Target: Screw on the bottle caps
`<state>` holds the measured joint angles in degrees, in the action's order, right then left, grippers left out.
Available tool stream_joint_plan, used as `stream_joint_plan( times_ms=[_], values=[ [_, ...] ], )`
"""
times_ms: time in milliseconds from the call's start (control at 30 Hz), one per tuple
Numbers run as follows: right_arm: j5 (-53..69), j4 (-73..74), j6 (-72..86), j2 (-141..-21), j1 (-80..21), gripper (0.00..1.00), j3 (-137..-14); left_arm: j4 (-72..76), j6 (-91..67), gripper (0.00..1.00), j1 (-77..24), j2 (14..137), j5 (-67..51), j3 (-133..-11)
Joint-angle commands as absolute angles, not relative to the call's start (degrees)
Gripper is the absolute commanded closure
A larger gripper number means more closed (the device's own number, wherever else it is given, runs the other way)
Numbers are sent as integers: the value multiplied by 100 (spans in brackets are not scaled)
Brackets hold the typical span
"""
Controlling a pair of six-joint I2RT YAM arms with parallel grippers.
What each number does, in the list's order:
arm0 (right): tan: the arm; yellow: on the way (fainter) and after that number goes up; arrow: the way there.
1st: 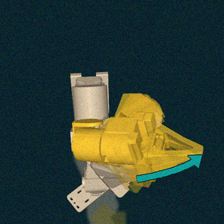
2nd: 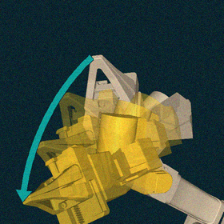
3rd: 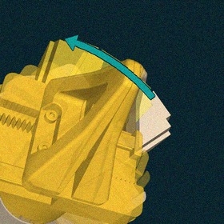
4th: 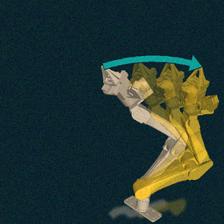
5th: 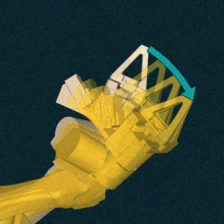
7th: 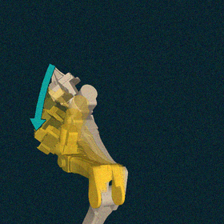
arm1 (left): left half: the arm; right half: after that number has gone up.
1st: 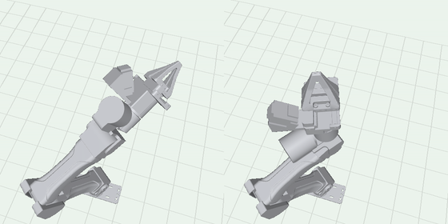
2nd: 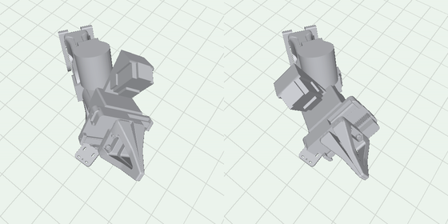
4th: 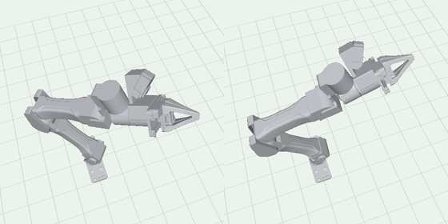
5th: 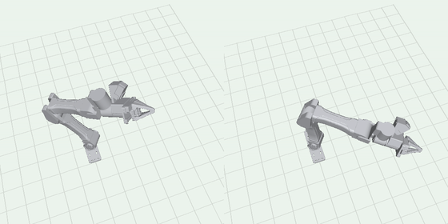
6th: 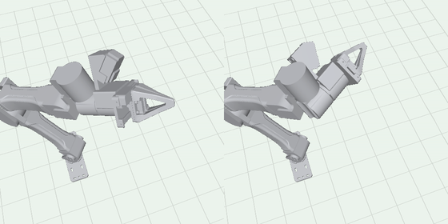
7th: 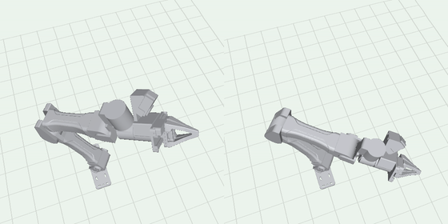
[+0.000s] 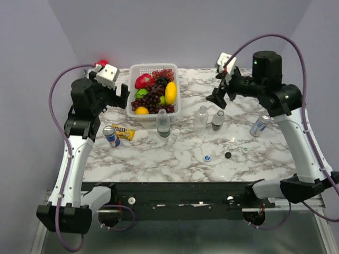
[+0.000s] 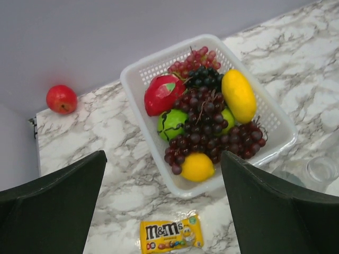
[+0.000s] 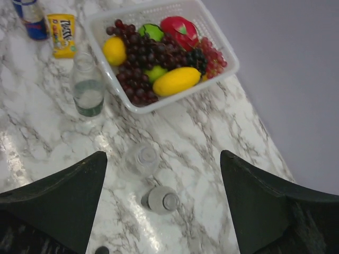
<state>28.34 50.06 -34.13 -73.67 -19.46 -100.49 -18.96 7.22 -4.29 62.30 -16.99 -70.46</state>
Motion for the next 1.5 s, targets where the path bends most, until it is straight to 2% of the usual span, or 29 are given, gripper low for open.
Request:
stream_joint_plan(
  times_ms=[0,100,267,500,667,900,1200,1400,1467],
  values=[
    [3217,5335,-3200,-8242,-2600,7,-10720,-2363,1520,2,-273,5653,-1529,-6434],
    [3094,5335,-3120,-8998,-3101,12,-11100,-2855,1643,2,-229,5398,-1898,-6214],
    [3304,5168,-2980,-9947,-3769,12,-11645,-3076,1635,2,-211,5019,-1829,-5801],
    [3384,4957,-2707,-10844,-4183,12,-12005,-3278,1608,1,-88,4606,-1740,-5616],
    [3313,4974,-2733,-11162,-4271,13,-12234,-3287,1512,1,-53,4500,-1898,-5537],
    [3068,5001,-2865,-11232,-4386,15,-11918,-3313,1538,2,-44,4526,-1986,-5590],
    [2690,4904,-2848,-11469,-4386,25,-11830,-3357,1600,2,-53,4588,-2399,-5555],
    [2593,4878,-2856,-11531,-4395,37,-11743,-3314,1652,1,-53,4640,-2706,-5484],
    [2593,4878,-2856,-11549,-4395,45,-11707,-3287,1714,2,-44,4667,-2873,-5432]
  ],
)
